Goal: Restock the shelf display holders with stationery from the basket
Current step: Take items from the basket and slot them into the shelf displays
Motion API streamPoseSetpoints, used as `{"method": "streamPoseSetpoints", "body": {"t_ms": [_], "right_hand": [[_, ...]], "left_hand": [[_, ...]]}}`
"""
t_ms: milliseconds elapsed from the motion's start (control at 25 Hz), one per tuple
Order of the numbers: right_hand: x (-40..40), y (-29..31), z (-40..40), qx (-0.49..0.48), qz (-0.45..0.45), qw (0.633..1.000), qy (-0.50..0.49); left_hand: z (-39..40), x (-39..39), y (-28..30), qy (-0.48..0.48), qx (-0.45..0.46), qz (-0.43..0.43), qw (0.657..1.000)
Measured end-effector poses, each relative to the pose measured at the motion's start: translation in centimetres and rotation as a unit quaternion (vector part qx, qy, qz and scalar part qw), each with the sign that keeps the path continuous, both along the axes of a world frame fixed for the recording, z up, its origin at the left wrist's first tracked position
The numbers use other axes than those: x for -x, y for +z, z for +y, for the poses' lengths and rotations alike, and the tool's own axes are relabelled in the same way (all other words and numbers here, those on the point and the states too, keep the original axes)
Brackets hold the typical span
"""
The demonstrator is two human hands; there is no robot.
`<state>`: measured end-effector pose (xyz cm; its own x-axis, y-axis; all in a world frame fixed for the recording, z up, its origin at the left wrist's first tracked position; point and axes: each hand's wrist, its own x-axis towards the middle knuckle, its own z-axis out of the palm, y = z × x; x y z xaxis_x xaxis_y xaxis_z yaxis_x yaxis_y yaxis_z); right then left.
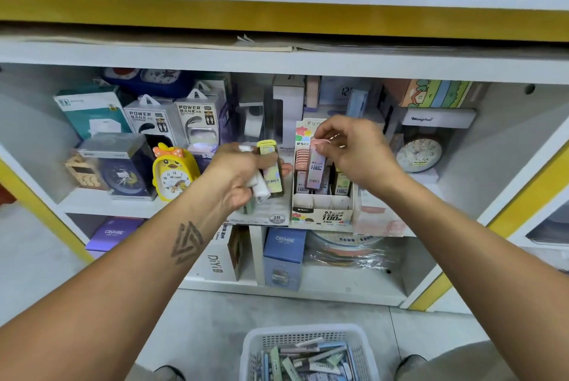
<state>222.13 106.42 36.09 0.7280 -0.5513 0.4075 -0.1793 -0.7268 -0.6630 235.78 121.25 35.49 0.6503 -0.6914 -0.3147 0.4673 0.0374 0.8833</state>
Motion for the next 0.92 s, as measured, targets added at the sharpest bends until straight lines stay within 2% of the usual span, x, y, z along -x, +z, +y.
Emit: {"method": "streamPoseSetpoints", "body": {"t_ms": [320,600,760,840,880,920], "right_hand": [[-1.2,-1.4,1.4,0.077,0.004,0.997,-0.014],[-0.9,-1.1,1.0,0.000,0.020,1.000,-0.004],[-0.6,-2.2,1.6,0.058,0.139,0.988,0.027],[-0.6,-2.2,1.5,0.134,0.189,0.973,0.015],[-0.6,-2.1,1.5,0.167,0.185,0.968,-0.003],[-0.6,-1.7,1.5,0.154,0.153,0.976,-0.018]], "left_hand": [[0.7,0.1,0.2,-0.021,0.015,-0.010,1.000],[1.2,0.3,0.1,-0.037,0.010,-0.015,0.999],[1.0,0.7,-0.1,-0.050,-0.003,-0.030,0.998],[0.7,0.8,-0.3,-0.057,0.001,-0.033,0.998],[0.6,0.8,-0.3,-0.065,0.003,-0.034,0.997],[0.5,0.9,-0.4,-0.075,0.004,-0.037,0.996]]}}
